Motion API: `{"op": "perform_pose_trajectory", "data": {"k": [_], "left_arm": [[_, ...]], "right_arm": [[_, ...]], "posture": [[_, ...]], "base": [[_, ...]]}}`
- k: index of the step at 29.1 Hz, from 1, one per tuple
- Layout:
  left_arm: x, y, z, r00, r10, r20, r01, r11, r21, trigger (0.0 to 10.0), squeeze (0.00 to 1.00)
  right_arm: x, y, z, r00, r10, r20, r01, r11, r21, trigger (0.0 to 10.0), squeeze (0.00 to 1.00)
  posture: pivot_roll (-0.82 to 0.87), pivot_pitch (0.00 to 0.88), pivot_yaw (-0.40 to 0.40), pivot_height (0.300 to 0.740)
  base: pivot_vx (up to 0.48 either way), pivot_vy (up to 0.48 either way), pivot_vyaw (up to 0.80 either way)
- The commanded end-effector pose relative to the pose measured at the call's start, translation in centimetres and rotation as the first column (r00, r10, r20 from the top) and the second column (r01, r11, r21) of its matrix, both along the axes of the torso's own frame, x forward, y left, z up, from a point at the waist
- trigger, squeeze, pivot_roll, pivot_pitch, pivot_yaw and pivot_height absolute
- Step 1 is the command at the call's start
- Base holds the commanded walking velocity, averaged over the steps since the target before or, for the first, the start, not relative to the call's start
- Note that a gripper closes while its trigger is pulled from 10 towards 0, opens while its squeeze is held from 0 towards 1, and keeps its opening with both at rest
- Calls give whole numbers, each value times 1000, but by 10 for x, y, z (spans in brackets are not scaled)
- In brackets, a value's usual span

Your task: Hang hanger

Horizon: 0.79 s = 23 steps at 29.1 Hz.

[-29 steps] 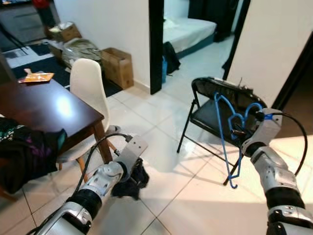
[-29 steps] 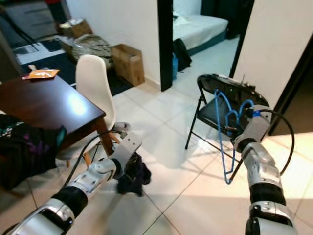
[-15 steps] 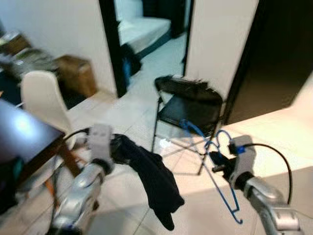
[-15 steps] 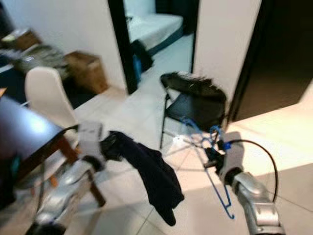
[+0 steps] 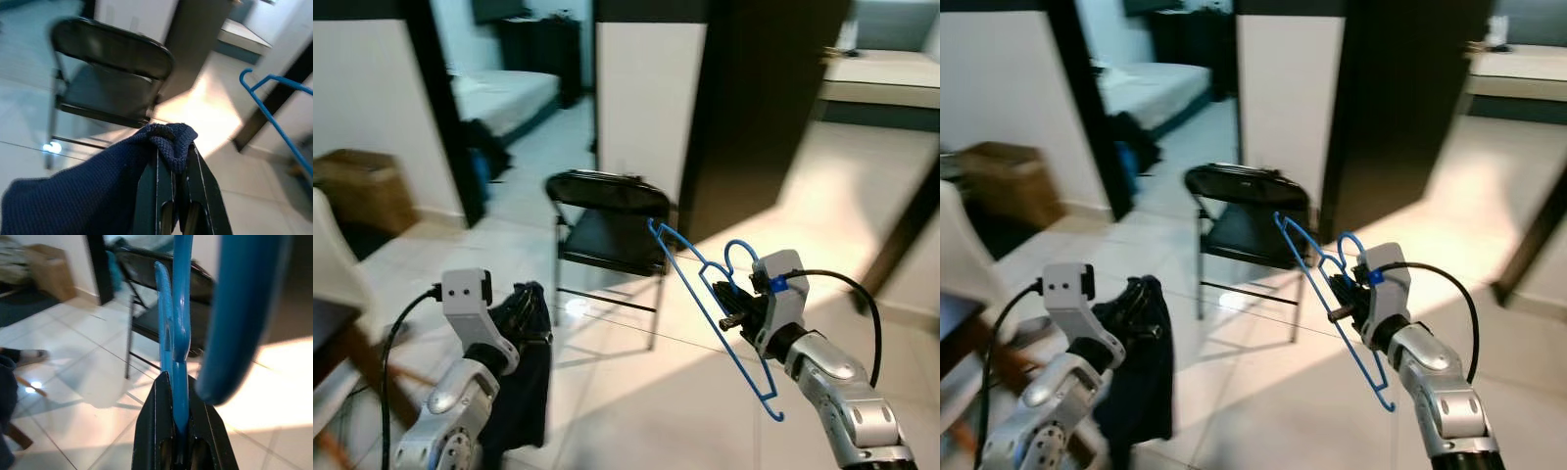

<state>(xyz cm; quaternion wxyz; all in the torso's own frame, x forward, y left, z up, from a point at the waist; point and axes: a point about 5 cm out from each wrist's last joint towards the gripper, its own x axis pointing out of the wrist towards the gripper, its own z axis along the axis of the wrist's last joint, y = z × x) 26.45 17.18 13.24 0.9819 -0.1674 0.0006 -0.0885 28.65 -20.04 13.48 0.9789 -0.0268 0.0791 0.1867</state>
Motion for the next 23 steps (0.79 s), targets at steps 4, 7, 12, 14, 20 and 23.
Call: {"op": "perform_pose_trajectory", "data": {"k": [4, 7, 12, 14, 20, 23], "left_arm": [[-4, 2, 6, 1000, -7, 4, 8, 999, -36, 10000, 0], [-4, 3, 7, 1000, -10, 4, 11, 999, -42, 10000, 0], [-4, 4, 8, 1000, -14, 10, 15, 999, -53, 10000, 0], [-4, 5, 8, 1000, -11, 13, 12, 998, -54, 10000, 0], [-5, 12, 11, 999, 31, 27, -29, 997, -71, 10000, 0], [-6, 14, 13, 999, 43, 26, -41, 996, -75, 10000, 0]], "right_arm": [[0, 2, 4, 1000, 1, -5, -1, 1000, 20, 10000, 0], [1, 1, 3, 1000, -7, -8, 7, 1000, 24, 10000, 0], [3, -2, 3, 999, -29, -17, 30, 998, 49, 10000, 0], [4, -2, 3, 999, -32, -23, 34, 998, 57, 10000, 0], [3, 2, 0, 998, -8, -59, 11, 999, 50, 10000, 0], [3, 2, 0, 997, 2, -72, 1, 999, 47, 10000, 0]], "posture": [[-30, 0, 19, 735], [-30, 0, 21, 735], [-27, 0, 22, 735], [-27, 0, 21, 735], [-22, 0, -7, 735], [-13, 0, -24, 735]], "base": [[0, 0, -800], [0, 0, -800], [0, 0, -800], [0, 0, -800], [0, 0, -800], [0, 0, -800]]}}
